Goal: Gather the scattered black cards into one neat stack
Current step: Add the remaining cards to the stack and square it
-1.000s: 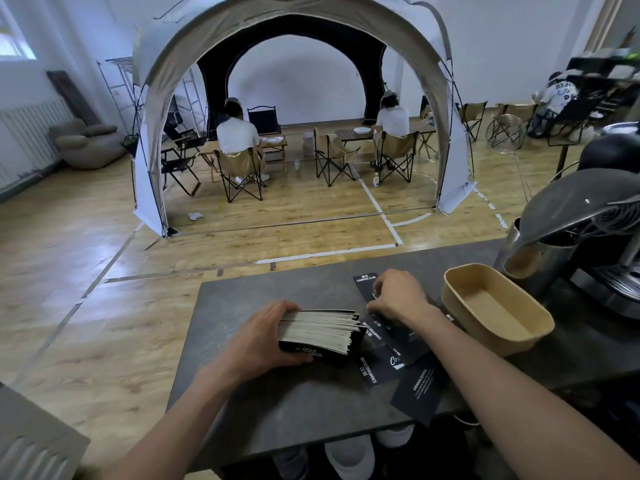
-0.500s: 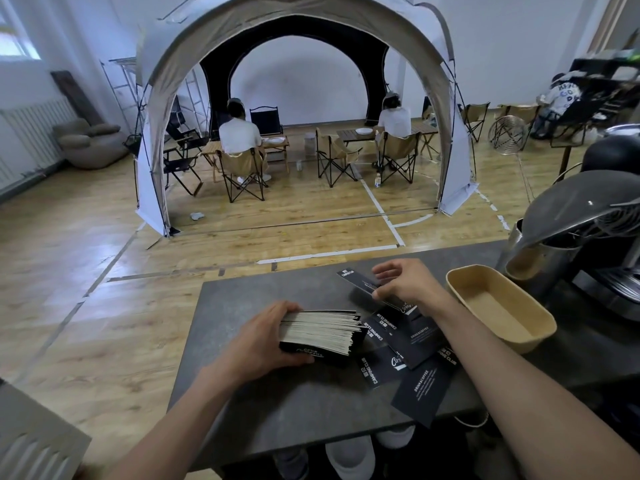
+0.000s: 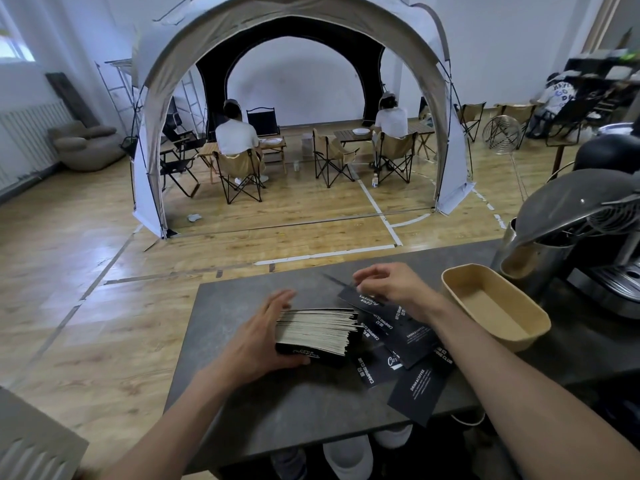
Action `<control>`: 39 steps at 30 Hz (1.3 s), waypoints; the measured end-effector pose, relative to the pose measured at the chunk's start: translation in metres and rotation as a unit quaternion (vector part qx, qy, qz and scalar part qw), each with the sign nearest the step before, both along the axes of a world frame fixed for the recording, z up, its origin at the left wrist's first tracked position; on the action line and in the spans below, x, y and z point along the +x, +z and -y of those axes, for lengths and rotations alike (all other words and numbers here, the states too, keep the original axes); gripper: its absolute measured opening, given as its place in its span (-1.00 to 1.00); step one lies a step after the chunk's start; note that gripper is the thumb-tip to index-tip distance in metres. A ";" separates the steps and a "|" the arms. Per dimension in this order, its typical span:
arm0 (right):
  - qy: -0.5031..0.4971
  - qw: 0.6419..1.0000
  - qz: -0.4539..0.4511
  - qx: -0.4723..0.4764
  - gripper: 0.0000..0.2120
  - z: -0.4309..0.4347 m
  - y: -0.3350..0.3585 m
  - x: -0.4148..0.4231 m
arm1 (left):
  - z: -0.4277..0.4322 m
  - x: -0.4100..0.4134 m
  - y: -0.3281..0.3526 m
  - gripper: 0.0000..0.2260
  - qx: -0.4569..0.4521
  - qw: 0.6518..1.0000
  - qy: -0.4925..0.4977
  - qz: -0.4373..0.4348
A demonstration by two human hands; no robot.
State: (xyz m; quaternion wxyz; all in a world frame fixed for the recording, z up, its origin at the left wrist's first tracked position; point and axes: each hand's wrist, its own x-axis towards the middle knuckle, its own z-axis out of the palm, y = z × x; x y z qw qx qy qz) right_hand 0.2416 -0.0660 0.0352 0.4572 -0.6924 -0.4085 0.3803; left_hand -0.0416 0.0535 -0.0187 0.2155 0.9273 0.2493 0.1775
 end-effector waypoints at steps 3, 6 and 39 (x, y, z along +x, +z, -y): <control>0.181 0.979 0.051 -0.080 -0.79 0.000 -0.002 -0.025 | 0.000 0.000 0.001 0.20 0.006 1.000 -0.010 0.009; 0.115 0.992 -0.011 -0.040 -0.69 -0.004 0.004 -0.017 | 0.001 0.000 0.002 -0.12 0.005 1.000 -0.022 -0.007; 0.068 0.931 0.351 -0.070 -0.64 0.007 -0.004 0.022 | -0.004 0.001 -0.003 -0.27 0.020 0.999 -0.034 -0.002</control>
